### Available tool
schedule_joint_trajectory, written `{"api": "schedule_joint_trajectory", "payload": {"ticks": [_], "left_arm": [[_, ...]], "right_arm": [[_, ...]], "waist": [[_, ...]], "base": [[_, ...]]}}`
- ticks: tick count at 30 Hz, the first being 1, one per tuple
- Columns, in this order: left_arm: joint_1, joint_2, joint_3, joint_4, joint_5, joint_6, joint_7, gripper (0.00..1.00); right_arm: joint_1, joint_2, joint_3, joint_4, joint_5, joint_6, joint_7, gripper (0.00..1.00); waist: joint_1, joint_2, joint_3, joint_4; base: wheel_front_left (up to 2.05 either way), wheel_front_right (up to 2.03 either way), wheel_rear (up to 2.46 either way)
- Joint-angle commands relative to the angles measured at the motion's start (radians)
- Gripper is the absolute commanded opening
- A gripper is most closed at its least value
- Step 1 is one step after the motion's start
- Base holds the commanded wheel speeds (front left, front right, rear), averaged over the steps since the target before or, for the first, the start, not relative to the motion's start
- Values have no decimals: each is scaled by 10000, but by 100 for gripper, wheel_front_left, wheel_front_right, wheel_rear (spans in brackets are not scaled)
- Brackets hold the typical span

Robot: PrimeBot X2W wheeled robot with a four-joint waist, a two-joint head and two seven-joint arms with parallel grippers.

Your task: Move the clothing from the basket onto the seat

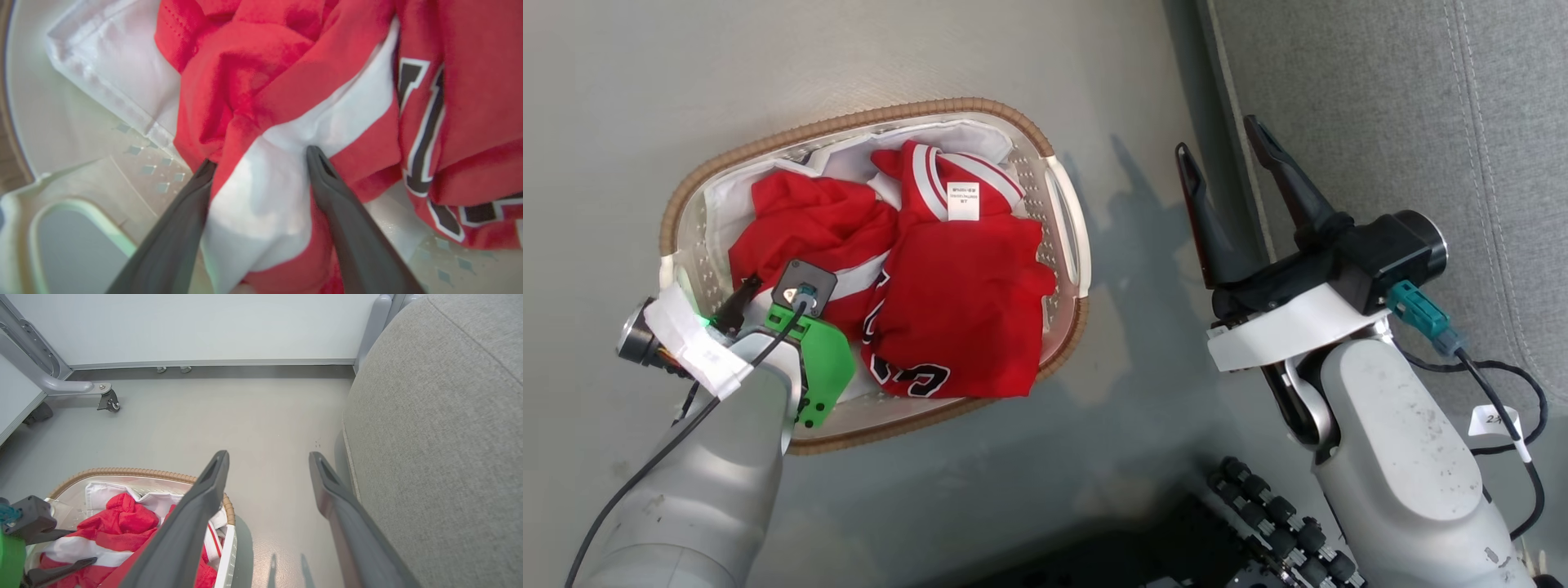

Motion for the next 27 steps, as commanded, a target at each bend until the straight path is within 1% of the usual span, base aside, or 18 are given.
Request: {"api": "schedule_joint_trajectory", "payload": {"ticks": [1,3,4,5,6,7,13,16,22,27], "left_arm": [[-171,117,-42,20,40,42,169,100],[-215,180,-100,27,47,61,287,100],[-230,204,-135,24,58,68,347,87],[-242,236,-166,31,59,49,407,47],[-255,257,-188,34,56,40,459,27],[-271,281,-231,36,74,13,529,0],[-262,311,-323,43,-24,-41,629,0],[-182,269,-367,42,-90,-25,435,0],[162,113,-346,43,-326,1,-252,0],[540,-82,-262,37,-575,-130,-1001,0]], "right_arm": [[-88,-20,45,-54,83,-3,-44,100],[-93,-21,104,-62,123,-3,-44,100],[-107,-21,132,-58,133,-5,-44,100],[-131,-21,153,-64,160,-5,-44,100],[-142,-22,162,-66,184,-5,-44,100],[-148,-20,168,-71,196,-3,-44,100],[-189,-19,106,-67,277,-3,-44,100],[-173,-19,77,-36,286,-3,-44,100],[-1,-22,53,66,267,-3,-44,100],[199,-25,73,279,172,-3,-44,100]], "waist": [[-1,0,26,-40],[-1,0,49,-85],[-1,0,58,-104],[-1,0,69,-127],[-1,0,76,-144],[-1,0,84,-163],[-1,0,54,-219],[-1,0,-68,-221],[-1,0,-651,-130],[-1,0,-1384,39]], "base": [[0,0,0],[0,0,0],[0,0,0],[0,0,0],[0,0,0],[0,0,0],[0,0,0],[0,0,0],[0,0,0],[0,0,0]]}}
